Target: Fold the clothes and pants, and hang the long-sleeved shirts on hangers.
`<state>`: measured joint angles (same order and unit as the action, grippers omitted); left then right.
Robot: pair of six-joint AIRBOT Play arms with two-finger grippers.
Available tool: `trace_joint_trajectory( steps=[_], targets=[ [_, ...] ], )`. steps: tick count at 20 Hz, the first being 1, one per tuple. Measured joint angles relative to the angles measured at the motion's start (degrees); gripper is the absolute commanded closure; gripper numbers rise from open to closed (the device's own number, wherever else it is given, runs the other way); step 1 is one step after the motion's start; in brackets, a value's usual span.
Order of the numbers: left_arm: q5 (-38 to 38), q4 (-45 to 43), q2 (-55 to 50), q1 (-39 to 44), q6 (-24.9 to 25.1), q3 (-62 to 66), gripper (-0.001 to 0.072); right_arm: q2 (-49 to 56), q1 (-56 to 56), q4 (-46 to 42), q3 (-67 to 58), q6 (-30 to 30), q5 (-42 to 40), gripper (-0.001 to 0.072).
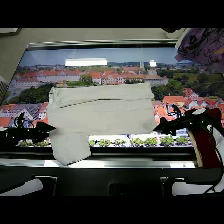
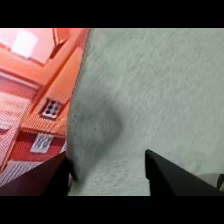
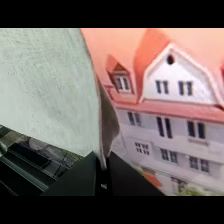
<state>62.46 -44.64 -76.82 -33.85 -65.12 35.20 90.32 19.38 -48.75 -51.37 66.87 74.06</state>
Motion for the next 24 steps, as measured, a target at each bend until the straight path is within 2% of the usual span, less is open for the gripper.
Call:
trace_joint_trajectory(
  steps=[1, 8, 12, 14, 17, 21, 24],
  targets=[
    [-0.68, -1.01, -0.48, 0.48, -0.07, -0.07, 0.0689, 0.00, 0.00, 0.00, 0.00, 0.00, 0.04, 0.0679],
    [-0.55, -1.57, -1.14, 1.95, -0.42, 1.46, 0.0691, -1.33, -0.17, 1.62, -0.11, -0.72, 0.70, 0.0680],
    [-0.42, -1.38, -0.79, 4.57, -1.84, 9.46, 0.0692, -4.92, -4.22, 3.78, -4.83, -1.53, -2.56, 0.0681],
    [0.33, -1.29, -0.68, 7.19, -3.91, 17.86, 0.0691, -6.25, -8.09, 2.91, -11.45, -0.42, -5.75, 0.0681],
    [2.14, -2.43, -0.42, 11.17, -7.69, 34.77, 0.0692, -7.32, -13.46, -3.28, -26.45, 3.72, -9.88, 0.0681],
    [4.66, -10.97, 1.55, 15.15, -14.45, 61.57, 0.0692, -9.46, -16.72, -15.52, -52.04, 10.86, -12.74, 0.0681],
    [5.51, -18.29, 5.51, 16.37, -19.78, 76.26, 0.0691, -15.28, -17.44, -23.61, -64.32, 14.32, -14.95, 0.0681]
  ],
)
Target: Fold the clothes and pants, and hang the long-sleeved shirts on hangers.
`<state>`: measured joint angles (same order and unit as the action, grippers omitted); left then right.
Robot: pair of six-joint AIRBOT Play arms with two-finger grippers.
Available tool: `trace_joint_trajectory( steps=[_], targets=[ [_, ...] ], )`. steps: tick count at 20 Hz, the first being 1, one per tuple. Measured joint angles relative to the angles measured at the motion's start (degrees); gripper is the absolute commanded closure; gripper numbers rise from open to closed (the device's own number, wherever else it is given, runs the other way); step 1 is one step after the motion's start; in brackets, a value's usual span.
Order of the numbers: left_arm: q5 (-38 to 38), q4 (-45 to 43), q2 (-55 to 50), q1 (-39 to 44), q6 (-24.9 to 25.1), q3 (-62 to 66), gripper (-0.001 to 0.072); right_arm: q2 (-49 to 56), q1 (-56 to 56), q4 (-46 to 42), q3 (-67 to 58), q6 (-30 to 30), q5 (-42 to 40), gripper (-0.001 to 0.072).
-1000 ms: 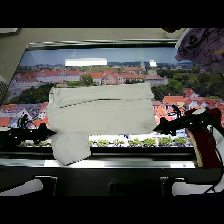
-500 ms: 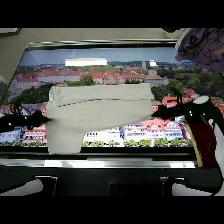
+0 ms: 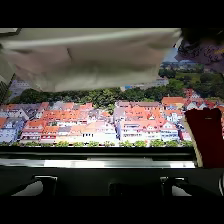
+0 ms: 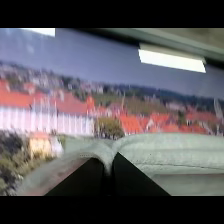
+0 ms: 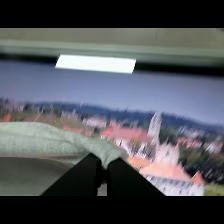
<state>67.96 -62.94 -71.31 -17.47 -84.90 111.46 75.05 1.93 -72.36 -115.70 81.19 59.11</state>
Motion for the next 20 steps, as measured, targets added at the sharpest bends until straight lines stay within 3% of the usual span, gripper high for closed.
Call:
trace_joint_trajectory(
  steps=[5, 10, 15, 20],
  targets=[
    [1.11, -7.34, 13.73, 0.55, -4.83, 3.08, 0.0691, -13.99, -0.31, -7.96, -4.98, 2.03, -0.57, 0.0681],
    [1.79, -14.67, 24.44, 0.63, -8.63, 1.27, 0.0691, -22.95, -0.35, -9.92, -5.86, 2.47, 1.51, 0.0681],
    [2.01, -17.07, 24.74, 0.74, -9.11, -0.92, 0.0690, -21.99, -0.37, -10.32, -5.09, 4.15, 4.02, 0.0681],
    [2.16, -13.40, 16.33, 1.01, -5.22, -8.72, 0.0690, -13.05, -0.39, -9.16, 3.13, 11.72, 10.78, 0.0681]
  ],
)
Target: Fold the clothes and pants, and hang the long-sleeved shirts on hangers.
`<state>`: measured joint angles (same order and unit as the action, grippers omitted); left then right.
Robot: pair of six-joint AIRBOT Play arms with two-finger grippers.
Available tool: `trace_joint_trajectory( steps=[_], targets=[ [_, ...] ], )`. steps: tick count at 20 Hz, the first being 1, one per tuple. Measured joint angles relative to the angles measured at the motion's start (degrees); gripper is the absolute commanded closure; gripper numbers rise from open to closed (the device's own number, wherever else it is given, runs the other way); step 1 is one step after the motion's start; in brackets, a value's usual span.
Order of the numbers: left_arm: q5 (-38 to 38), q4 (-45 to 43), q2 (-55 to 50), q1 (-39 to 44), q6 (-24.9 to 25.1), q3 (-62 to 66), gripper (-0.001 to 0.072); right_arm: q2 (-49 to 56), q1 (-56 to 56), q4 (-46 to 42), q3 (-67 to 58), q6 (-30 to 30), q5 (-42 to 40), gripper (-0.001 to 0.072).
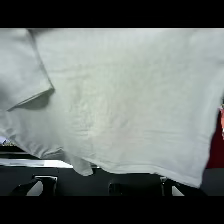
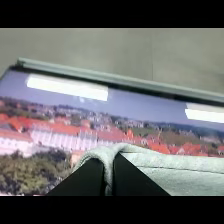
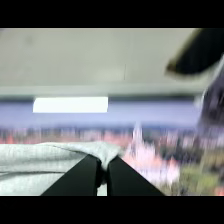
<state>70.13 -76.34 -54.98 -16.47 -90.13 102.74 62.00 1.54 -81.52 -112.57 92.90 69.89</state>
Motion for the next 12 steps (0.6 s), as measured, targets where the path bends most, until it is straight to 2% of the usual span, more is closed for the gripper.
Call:
trace_joint_trajectory(
  steps=[7, 12],
  targets=[
    [-5.97, 0.37, -24.52, 5.68, 7.04, -8.57, 0.0690, 23.06, -0.02, -0.31, 12.04, 3.41, 2.01, 0.0681],
    [-13.88, 0.02, -40.52, 8.00, 5.66, -9.38, 0.0690, 37.27, 0.00, -0.31, 13.68, 5.79, -5.64, 0.0681]
  ],
)
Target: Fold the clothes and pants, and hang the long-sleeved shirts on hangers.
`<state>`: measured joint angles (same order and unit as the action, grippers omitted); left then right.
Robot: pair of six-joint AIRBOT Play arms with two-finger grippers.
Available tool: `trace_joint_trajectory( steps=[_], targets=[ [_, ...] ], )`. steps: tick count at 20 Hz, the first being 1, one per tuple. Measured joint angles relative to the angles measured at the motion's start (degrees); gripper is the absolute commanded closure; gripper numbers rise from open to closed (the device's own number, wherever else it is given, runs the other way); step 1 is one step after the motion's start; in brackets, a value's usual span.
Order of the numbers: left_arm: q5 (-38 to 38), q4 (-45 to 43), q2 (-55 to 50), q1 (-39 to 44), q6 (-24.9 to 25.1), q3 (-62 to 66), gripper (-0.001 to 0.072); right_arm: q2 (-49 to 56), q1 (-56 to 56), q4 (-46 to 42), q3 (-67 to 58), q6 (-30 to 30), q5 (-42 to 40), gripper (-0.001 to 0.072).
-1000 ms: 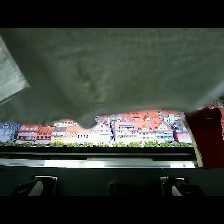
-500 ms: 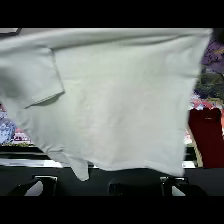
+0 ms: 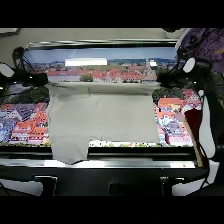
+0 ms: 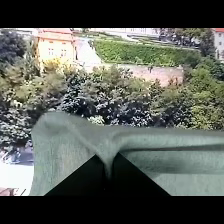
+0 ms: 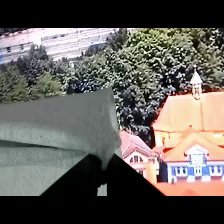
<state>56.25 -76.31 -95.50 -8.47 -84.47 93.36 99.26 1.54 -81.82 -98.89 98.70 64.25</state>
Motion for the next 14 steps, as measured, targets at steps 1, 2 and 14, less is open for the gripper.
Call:
trace_joint_trajectory(
  steps=[1, 2, 14],
  targets=[
    [-1.31, 0.07, -1.92, 0.11, -0.52, -0.02, 0.0690, 1.66, -0.02, 0.04, 0.09, 0.42, -1.97, 0.0681],
    [-2.14, 0.15, -3.37, 0.15, -1.14, -0.04, 0.0690, 2.80, -0.02, 0.07, 0.15, 0.81, -3.28, 0.0681],
    [19.06, -4.68, -5.84, -1.36, -2.54, -0.15, 0.0689, 5.64, -0.02, 0.35, 0.33, 2.08, 14.47, 0.0680]
  ],
)
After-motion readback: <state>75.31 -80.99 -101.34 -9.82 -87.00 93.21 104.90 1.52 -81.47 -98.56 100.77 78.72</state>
